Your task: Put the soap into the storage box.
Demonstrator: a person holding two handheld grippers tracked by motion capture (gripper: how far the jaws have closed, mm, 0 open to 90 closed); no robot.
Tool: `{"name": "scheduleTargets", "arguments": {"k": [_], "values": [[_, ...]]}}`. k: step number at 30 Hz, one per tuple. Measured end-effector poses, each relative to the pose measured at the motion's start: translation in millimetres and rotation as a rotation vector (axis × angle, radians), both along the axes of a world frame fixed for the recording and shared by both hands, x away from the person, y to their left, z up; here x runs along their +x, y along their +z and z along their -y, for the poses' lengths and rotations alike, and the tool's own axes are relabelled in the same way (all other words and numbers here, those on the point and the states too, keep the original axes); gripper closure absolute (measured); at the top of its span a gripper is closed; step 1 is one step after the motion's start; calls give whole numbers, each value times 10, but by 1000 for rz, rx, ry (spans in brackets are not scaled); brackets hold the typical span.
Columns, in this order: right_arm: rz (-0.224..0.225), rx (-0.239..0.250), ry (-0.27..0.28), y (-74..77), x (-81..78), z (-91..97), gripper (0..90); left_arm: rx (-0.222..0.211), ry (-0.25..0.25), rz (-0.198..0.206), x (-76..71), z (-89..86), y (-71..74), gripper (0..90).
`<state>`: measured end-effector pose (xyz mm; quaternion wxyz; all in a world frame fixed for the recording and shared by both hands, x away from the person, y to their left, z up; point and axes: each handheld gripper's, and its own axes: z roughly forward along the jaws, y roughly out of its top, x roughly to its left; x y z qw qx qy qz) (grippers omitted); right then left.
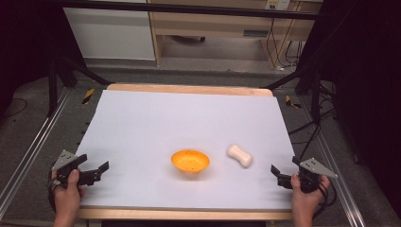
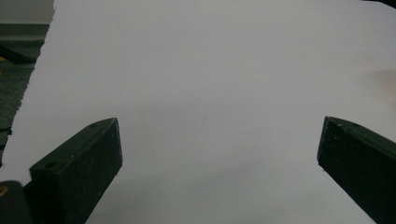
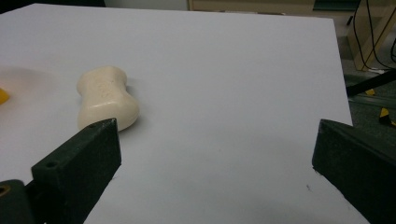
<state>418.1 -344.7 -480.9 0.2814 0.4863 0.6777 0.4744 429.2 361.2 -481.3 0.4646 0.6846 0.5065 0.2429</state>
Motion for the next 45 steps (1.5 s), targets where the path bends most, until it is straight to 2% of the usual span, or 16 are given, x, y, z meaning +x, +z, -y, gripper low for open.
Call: {"name": "scheduleTargets", "arguments": {"k": [2,6,15,18,23,25,26,27,28,35,36,45], "values": [[-1,-4,3,-1,4,-1,14,1,0,1,-1,-1,0,0],[-31,-11,26,24,25,-14,5,-1,0,3,-4,1,-1,0],[-142,-149,48,166,144,-121,5,3,-2,3,-2,0,-1,0],[-184,-215,67,190,207,-154,4,3,-3,3,-1,0,-1,0],[-244,-267,92,278,294,-200,4,6,-3,3,1,-1,-1,0],[-294,-302,106,329,346,-243,5,5,-5,3,1,-2,-1,0],[-294,-302,106,329,346,-243,5,5,-5,3,1,-2,-1,0],[-300,-322,111,332,364,-250,5,1,-4,0,0,1,-1,0],[-317,-334,113,339,384,-262,5,1,-3,0,1,1,-1,0],[-387,-376,144,391,493,-327,5,0,-4,0,1,1,-1,0],[-411,-382,160,402,525,-353,5,1,-4,0,1,1,-1,0],[-485,-426,189,441,637,-439,5,1,-5,-1,3,1,-2,0]]}}
